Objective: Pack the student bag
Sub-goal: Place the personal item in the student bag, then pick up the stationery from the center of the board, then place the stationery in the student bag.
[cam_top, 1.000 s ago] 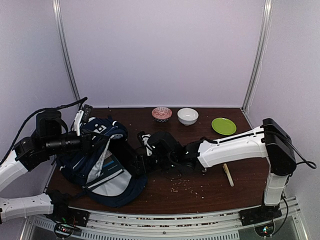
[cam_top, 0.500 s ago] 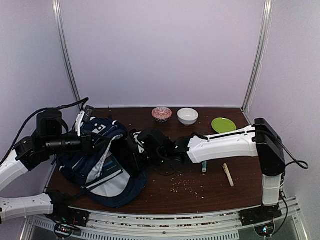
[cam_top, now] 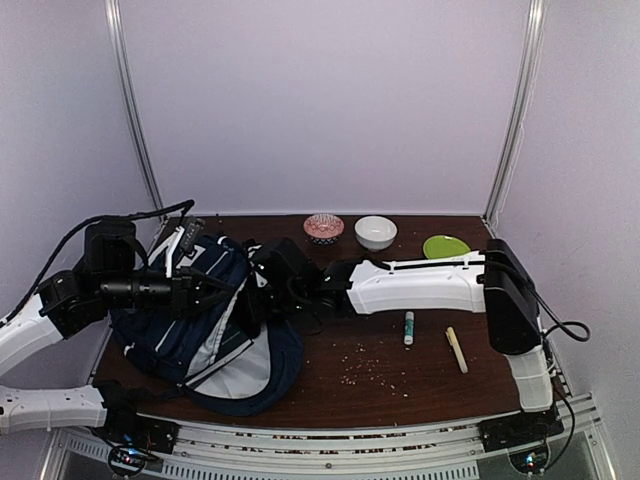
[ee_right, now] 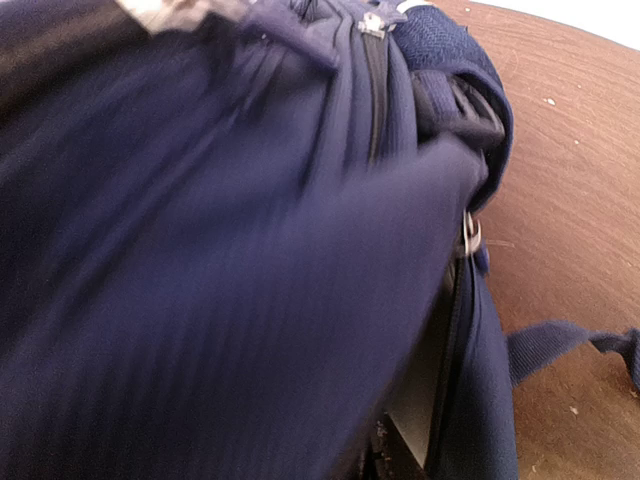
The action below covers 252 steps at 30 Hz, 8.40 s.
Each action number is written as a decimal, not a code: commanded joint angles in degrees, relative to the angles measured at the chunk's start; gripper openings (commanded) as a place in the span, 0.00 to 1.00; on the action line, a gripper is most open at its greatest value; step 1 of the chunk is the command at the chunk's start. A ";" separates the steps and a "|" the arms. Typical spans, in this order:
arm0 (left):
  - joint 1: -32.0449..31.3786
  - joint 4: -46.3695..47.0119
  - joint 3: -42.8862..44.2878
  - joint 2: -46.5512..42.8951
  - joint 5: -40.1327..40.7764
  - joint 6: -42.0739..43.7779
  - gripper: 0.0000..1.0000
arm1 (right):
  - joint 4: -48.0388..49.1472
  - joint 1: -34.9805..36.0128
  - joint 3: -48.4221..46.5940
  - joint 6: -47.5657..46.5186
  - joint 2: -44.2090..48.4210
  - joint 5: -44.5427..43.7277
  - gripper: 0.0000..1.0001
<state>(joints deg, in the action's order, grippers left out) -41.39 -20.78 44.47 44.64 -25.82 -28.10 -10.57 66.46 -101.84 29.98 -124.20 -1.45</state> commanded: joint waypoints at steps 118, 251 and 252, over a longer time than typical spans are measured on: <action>0.52 22.64 -10.99 1.88 21.74 -2.15 0.00 | -3.78 -24.62 57.42 17.18 36.74 -9.93 0.54; 0.45 16.23 -10.30 -4.63 24.35 -4.11 0.00 | 5.91 -4.19 8.80 28.07 5.26 5.97 0.59; 0.51 16.32 -10.13 -4.45 24.33 -4.10 0.00 | 6.12 -4.08 10.21 27.23 6.77 6.32 0.59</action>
<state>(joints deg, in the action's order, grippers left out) -41.56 -10.02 34.44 40.51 -3.84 -32.91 -4.25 62.37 -94.61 60.73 -123.59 3.40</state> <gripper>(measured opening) 0.028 0.586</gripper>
